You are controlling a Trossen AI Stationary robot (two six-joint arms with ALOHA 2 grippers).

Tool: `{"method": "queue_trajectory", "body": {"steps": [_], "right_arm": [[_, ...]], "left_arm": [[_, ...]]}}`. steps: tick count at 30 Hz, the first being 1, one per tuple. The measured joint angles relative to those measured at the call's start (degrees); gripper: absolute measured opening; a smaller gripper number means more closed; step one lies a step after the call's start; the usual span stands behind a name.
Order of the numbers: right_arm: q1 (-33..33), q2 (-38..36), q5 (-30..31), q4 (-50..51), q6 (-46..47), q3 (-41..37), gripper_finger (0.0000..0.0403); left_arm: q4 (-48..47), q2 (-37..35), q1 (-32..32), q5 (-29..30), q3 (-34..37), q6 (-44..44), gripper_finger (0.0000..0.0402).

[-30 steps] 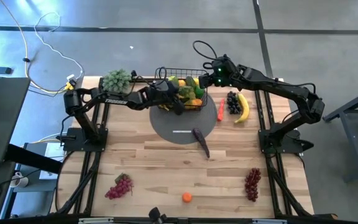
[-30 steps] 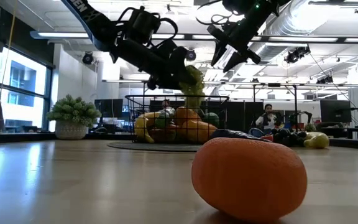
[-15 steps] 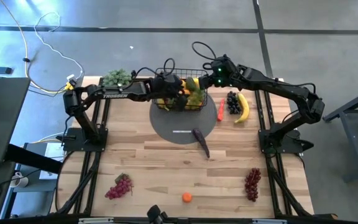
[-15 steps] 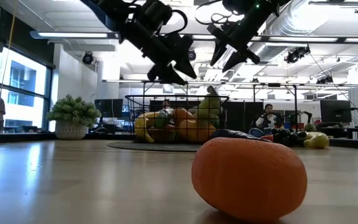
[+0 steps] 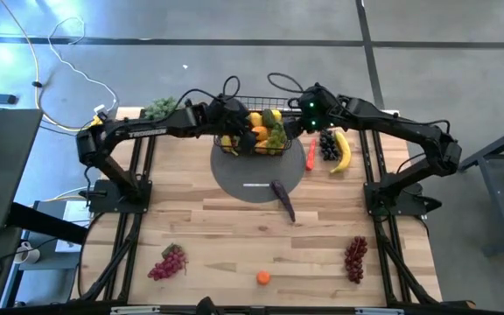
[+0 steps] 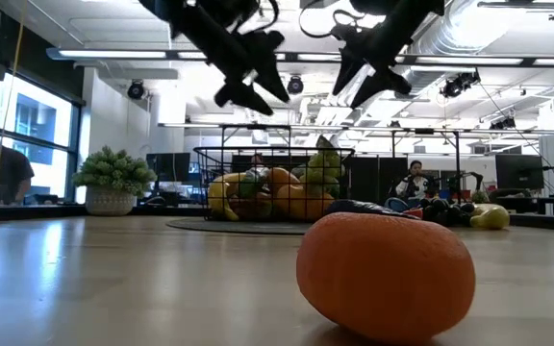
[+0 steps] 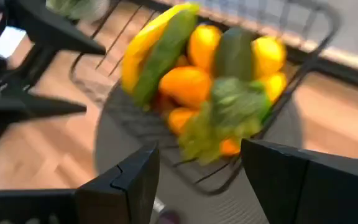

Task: Build produce basket
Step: Put the eggplant into the black wire basket

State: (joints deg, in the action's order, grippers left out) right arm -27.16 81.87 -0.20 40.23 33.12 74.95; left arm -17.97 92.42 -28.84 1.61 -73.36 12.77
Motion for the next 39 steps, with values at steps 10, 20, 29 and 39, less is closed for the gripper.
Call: {"method": "queue_trajectory", "body": {"steps": [10, 20, 29, 39], "right_arm": [[7.1, 0.3, -3.5, 8.1, 1.6, 0.0, 0.0206], [13.9, 0.3, -4.6, 9.3, 3.0, 0.0, 0.0206], [19.5, 0.3, -2.5, 9.0, 9.8, -1.8, 0.0206], [23.1, 0.4, -0.6, 5.2, 19.8, -8.4, 0.0206]], "left_arm": [[-14.0, -9.0, 3.2, 0.8, 0.1, 5.0, 0.0264], [-20.8, -17.5, 11.0, 3.8, 4.3, 10.8, 0.0264], [-19.5, -26.6, 15.9, 5.8, 13.7, 18.4, 0.0264], [-20.0, -29.9, 17.3, 6.8, 16.4, 18.6, 0.0264]]}}
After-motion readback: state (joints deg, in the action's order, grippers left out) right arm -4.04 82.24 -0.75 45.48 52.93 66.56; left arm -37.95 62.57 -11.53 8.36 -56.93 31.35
